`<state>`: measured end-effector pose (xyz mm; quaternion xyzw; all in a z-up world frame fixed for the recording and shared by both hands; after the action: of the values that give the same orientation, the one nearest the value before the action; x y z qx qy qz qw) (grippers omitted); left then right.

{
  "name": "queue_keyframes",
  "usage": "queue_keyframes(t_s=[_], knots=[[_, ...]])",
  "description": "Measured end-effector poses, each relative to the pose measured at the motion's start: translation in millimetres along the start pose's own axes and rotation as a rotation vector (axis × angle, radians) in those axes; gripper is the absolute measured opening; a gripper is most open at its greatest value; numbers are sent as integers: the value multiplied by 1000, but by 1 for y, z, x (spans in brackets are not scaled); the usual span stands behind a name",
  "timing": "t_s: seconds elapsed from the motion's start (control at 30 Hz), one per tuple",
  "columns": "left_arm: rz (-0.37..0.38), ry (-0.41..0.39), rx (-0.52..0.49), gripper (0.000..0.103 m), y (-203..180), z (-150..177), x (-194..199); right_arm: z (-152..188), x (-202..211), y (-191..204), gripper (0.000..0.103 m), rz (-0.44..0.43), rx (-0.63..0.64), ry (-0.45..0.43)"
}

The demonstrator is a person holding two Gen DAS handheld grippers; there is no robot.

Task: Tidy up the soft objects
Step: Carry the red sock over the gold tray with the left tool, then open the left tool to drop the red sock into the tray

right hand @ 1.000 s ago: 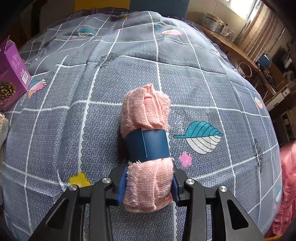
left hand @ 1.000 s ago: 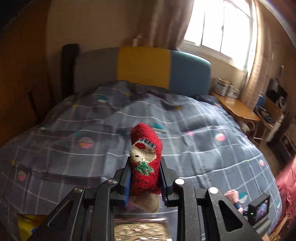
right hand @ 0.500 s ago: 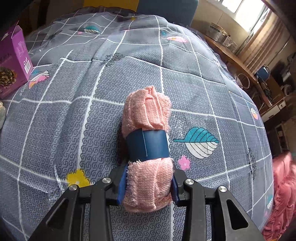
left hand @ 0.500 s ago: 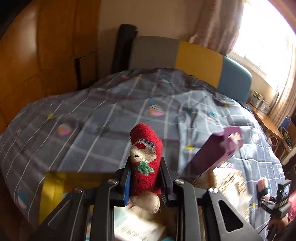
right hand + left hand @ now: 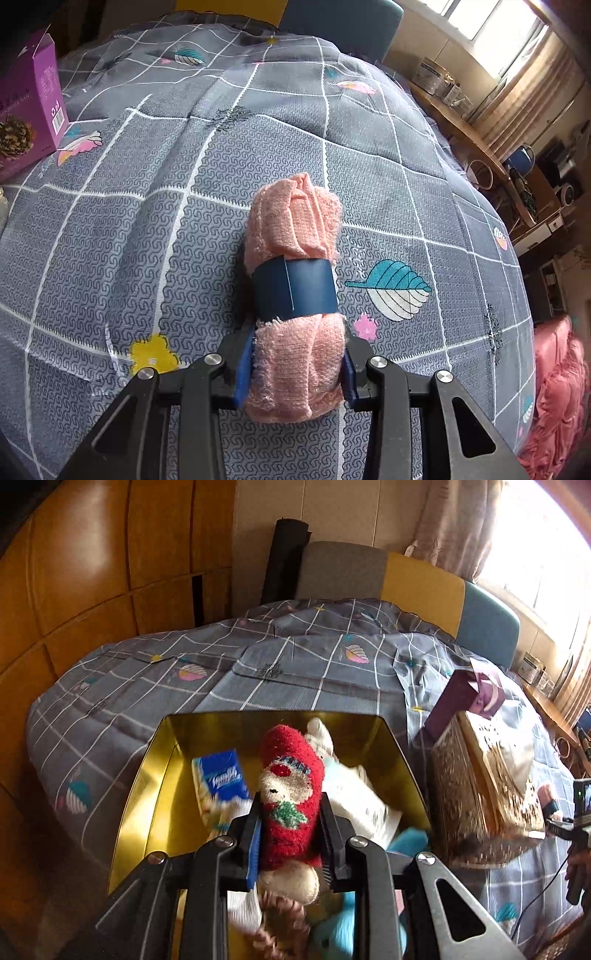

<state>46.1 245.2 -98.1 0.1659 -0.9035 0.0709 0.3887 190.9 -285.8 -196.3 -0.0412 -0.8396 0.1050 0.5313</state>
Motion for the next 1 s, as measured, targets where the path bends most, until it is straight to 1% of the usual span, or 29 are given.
queue_keyframes(t_s=[0.23,0.4,0.6,0.77,1.0], knots=[[-33,-13,-13,24,3,20,9,3,5,9,39,13,24,-4],[-47,2,-1,24,8,25,4,3,7,10,39,14,27,-4],[-59,55,-4,24,11,34,-13,5,12,14,39,17,34,-4],[-46,151,12,24,12,46,-46,5,14,15,39,17,37,-2],[-59,187,22,24,9,34,-75,3,11,11,39,12,34,0]])
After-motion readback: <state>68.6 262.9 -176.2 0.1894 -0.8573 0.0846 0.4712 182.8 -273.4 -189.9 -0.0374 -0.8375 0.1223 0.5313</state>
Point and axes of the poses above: each gripper's, at about its wrist camera, not at the fingertips, and x roughly against the way its jaws point, y to its left, z to its underside, the point moved 7 cm from there along -x, roughly the way its jaws point, and after that the axes turned 6 degrees about -z, right-handed, at the moved point
